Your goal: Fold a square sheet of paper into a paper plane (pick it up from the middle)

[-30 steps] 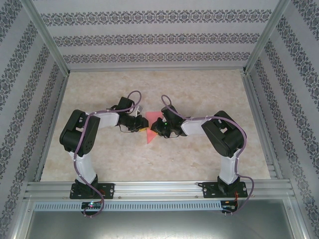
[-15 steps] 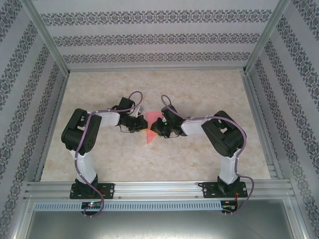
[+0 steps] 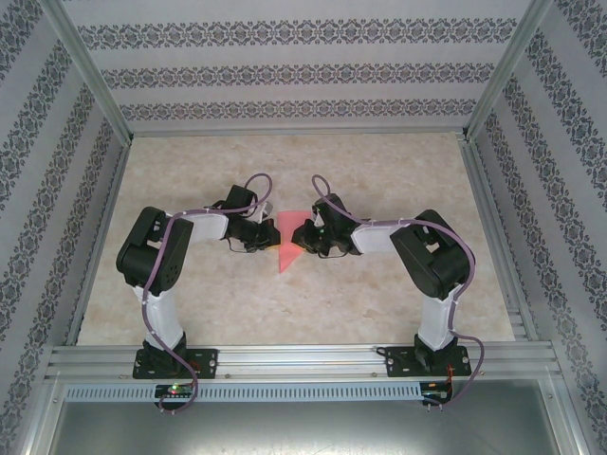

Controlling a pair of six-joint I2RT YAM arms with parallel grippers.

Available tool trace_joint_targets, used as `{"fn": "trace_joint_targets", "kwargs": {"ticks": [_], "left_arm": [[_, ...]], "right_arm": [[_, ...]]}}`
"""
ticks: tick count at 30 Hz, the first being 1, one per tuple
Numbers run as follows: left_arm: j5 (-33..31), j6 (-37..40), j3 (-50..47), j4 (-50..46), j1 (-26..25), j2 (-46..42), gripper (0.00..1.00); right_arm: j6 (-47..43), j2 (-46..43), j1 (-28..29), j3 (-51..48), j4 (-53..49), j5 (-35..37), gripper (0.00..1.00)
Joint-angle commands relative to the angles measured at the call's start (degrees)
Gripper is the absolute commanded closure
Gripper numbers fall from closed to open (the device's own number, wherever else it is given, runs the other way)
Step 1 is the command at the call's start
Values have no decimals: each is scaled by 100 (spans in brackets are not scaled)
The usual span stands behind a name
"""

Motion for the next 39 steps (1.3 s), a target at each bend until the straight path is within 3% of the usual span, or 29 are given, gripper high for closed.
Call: {"fn": "trace_joint_targets", "kwargs": {"ticks": [1, 39], "left_arm": [[-260, 141, -17, 122, -43, -191, 96], [-734, 88, -82, 31, -43, -156, 98]], "right_arm": [[-314, -113, -31, 147, -258, -66, 85], [-570, 396, -44, 399, -524, -307, 85]]}}
